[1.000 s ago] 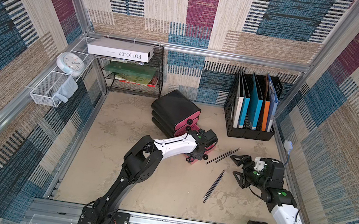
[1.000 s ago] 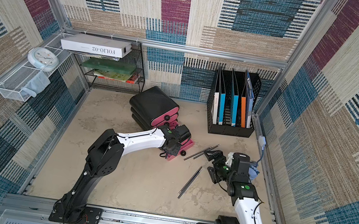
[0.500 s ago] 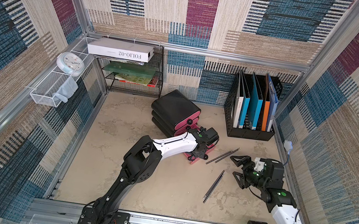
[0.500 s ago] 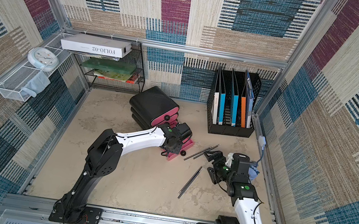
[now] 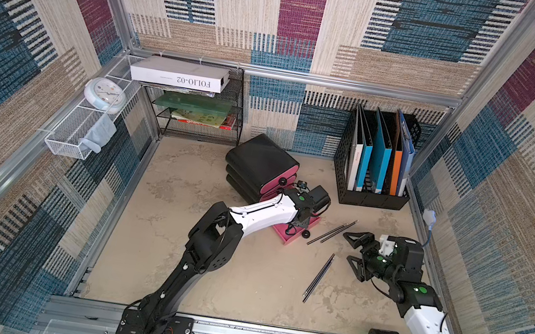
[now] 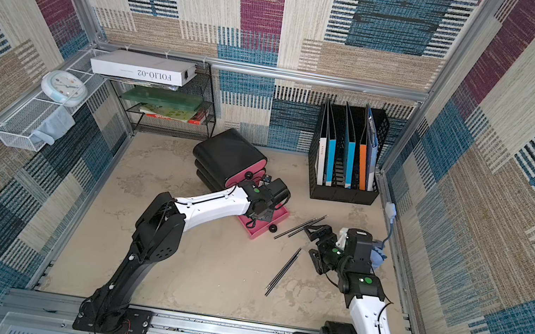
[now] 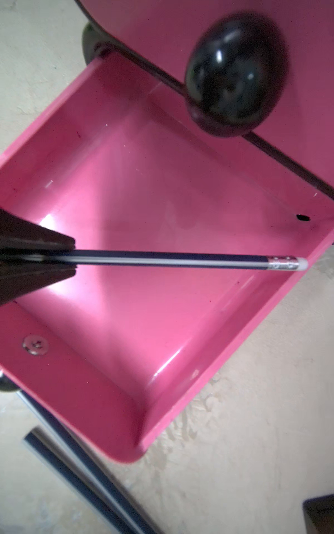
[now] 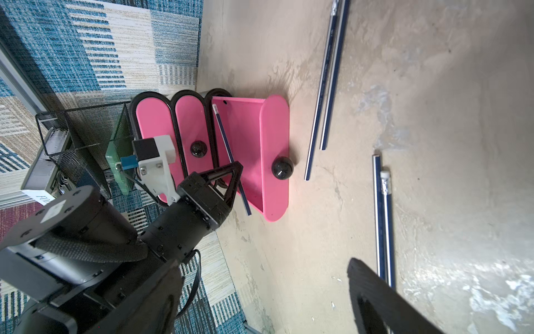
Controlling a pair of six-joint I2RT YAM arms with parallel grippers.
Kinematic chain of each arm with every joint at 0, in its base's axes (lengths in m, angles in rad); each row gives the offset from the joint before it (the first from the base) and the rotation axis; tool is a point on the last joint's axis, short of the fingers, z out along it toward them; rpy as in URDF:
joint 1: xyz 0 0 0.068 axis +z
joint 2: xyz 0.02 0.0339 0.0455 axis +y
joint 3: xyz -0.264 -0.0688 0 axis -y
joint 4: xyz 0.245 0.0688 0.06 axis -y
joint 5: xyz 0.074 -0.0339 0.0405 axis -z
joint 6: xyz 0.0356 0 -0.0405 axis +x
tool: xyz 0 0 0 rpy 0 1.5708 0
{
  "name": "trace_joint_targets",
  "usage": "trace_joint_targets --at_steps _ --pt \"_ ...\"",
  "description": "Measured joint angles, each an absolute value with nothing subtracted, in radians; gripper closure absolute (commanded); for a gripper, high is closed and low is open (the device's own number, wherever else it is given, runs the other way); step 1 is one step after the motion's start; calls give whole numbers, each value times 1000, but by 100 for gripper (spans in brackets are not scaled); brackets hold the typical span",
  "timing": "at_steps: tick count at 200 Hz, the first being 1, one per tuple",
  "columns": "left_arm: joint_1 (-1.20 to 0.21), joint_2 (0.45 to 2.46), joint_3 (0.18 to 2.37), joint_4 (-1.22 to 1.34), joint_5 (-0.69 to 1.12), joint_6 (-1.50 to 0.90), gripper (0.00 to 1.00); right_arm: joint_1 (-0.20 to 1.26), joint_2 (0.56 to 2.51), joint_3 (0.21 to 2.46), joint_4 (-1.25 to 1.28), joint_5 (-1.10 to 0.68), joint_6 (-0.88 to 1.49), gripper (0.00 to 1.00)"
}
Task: Please place the pencils in the drawer according to their color
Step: Place the pencil in the drawer.
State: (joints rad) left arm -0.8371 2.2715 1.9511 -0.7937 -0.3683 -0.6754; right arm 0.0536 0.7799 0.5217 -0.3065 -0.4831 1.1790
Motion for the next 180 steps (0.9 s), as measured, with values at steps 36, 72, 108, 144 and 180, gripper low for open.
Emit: trace_joint_targets --at_steps 36,72,108,144,180 --pt "-832 2303 1983 -801 -370 -690 73 54 768 522 -325 -483 1171 7" --pt "-830 2300 1962 -799 -368 -693 30 54 763 522 -347 -483 1161 6" --pt "-831 2256 1927 -794 -333 -664 25 54 756 525 -366 -479 1152 6" --pt "-834 2138 1870 -785 -239 -645 25 54 754 544 -385 -468 1133 6" --pt "-841 1998 1807 -810 -105 -657 25 54 756 560 -438 -439 1100 6"
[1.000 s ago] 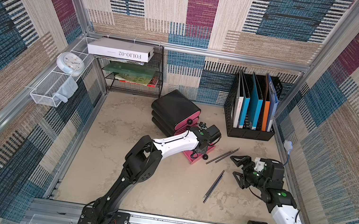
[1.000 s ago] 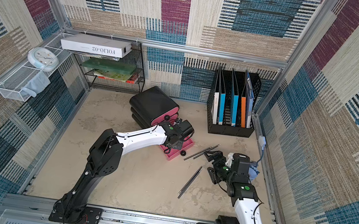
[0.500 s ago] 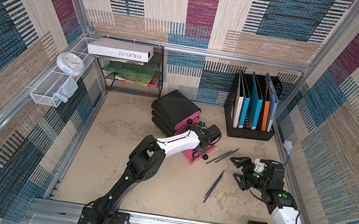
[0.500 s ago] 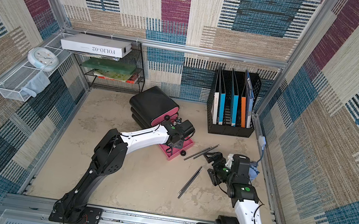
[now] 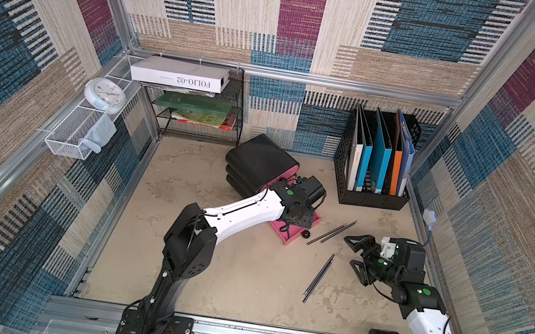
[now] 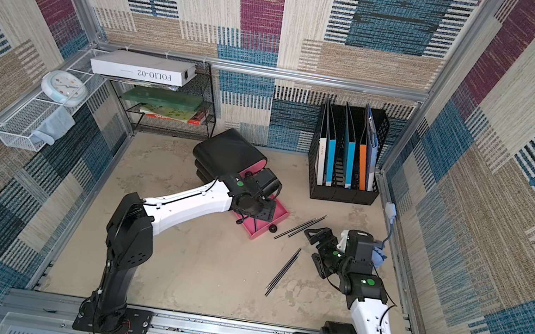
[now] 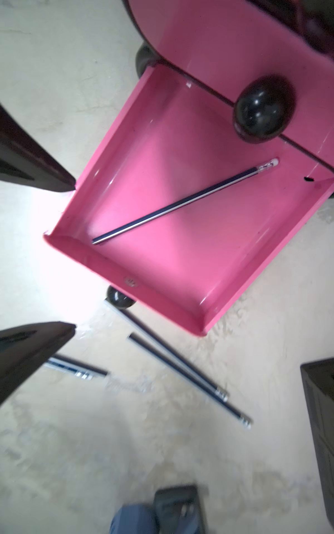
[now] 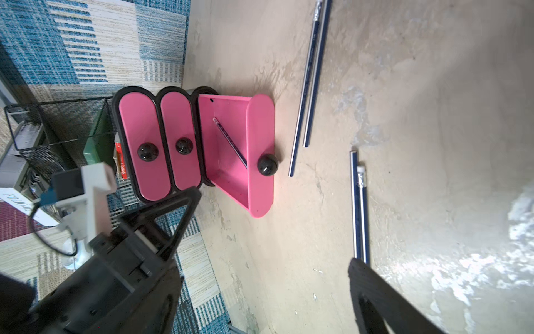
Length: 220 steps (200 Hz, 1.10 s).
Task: Please place the pencils in the drawer according to their color
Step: Place the pencil in the drawer, then pick up the pencil from the center of the board.
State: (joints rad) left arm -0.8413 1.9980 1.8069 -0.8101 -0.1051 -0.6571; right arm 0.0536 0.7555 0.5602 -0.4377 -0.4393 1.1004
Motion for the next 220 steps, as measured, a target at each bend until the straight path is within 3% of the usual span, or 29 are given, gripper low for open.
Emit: trace_joint_targets --at_steps 73,148,220 --pt "-839 1856 1900 -966 193 -784 25 54 730 562 -599 -393 1016 7" --pt "-804 1953 2206 -1011 558 -1029 24 54 692 556 -716 -383 983 7" --pt "-820 2065 2542 -1009 649 -1144 16 54 719 559 -756 -383 957 7"
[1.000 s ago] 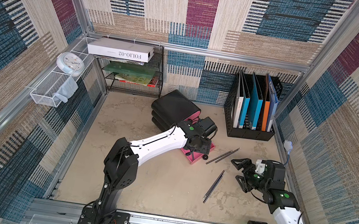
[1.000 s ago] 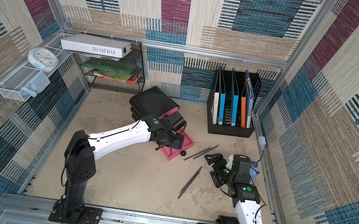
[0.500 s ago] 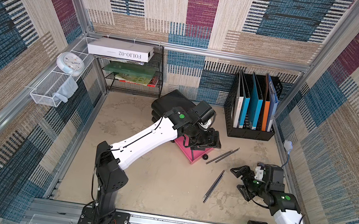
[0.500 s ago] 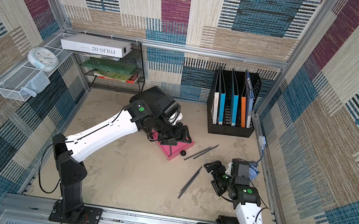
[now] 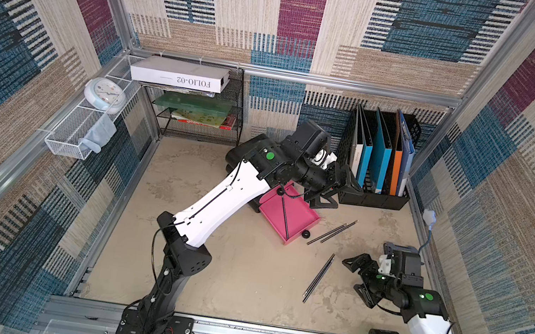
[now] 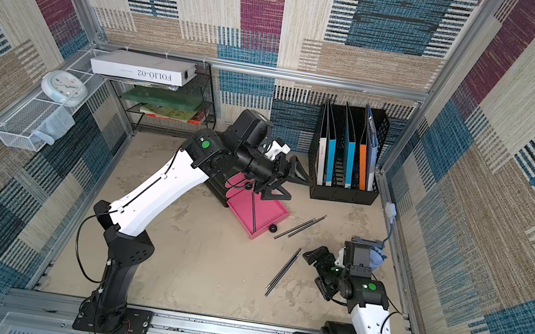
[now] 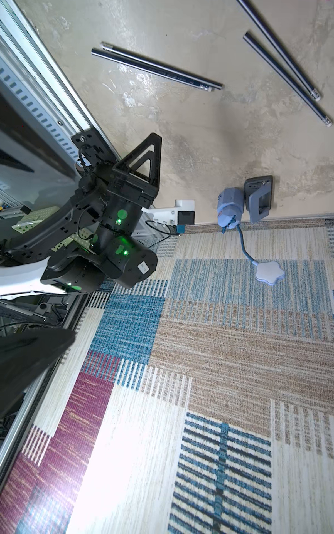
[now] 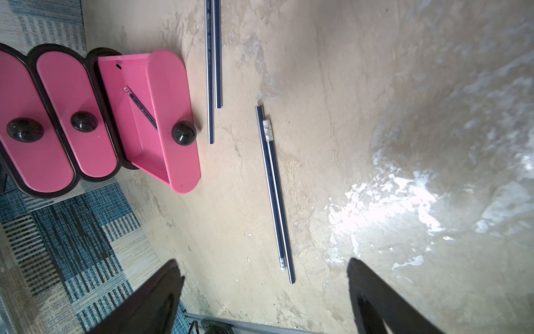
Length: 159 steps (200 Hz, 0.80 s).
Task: Please place the pencils in the drawer according to their color
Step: Pick up the pencil from the center of the board.
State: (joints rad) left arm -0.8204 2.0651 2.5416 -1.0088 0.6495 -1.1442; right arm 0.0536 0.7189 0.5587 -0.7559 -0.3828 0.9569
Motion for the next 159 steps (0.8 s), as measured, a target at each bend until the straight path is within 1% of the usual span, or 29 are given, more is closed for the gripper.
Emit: trace_joint_targets --at_steps 25,114,143,159 --pt "-831 2070 2558 -1009 651 -1146 15 54 727 562 -754 -383 949 7" --pt "-820 2043 2485 -995 631 -1138 14 54 740 565 -732 -384 942 7" --pt "-816 2030 2439 -989 615 -1084 12 54 743 566 -731 -386 940 6" --pt "-814 2025 2413 -995 567 -1026 10 54 743 572 -730 -386 937 6"
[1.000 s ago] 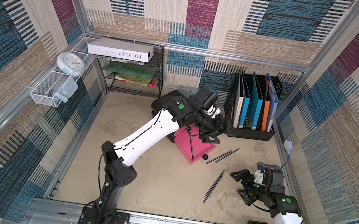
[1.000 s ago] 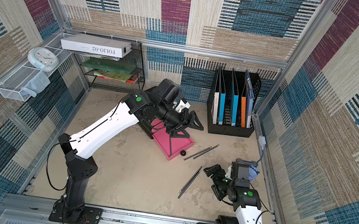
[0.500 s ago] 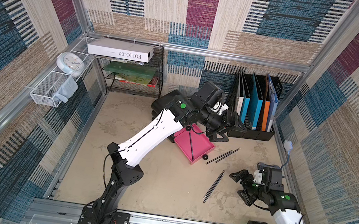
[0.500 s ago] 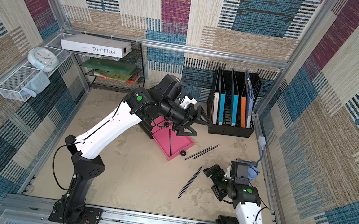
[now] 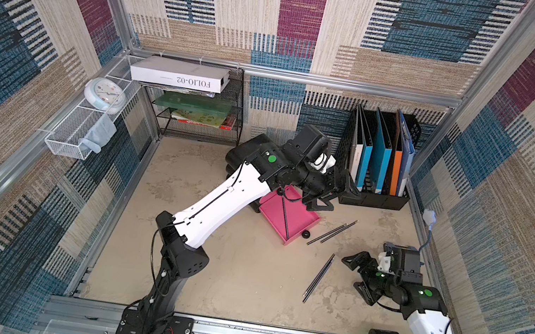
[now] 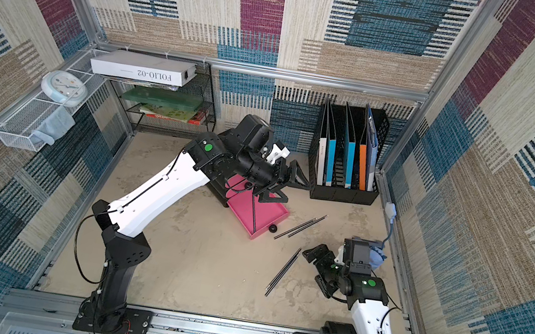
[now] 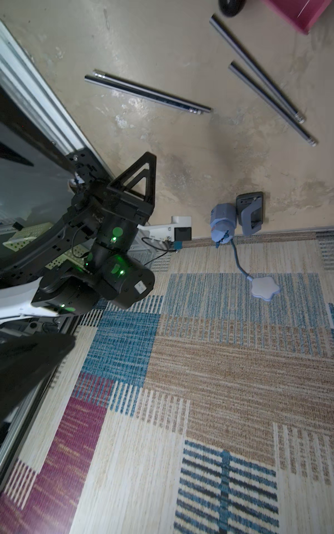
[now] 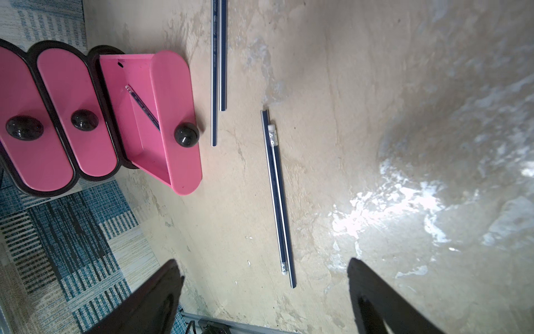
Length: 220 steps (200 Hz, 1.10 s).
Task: Please place the pencils in the drawer according to their color
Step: Pick up the pencil from the center of the board.
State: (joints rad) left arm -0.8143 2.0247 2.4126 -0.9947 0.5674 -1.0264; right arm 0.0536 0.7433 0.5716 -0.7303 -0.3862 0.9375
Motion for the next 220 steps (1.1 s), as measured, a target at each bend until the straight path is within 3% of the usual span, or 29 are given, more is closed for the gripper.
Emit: trace_joint_targets --at_steps 56,130,220 --pt "-812 2024 2330 -1024 369 -746 9 54 739 576 -714 -371 926 6" --pt "-844 2177 2330 -1048 165 -361 6 54 670 498 -690 -371 948 6" --pt "-926 2381 2502 -1032 43 -175 1 54 521 443 -794 -314 1021 6"
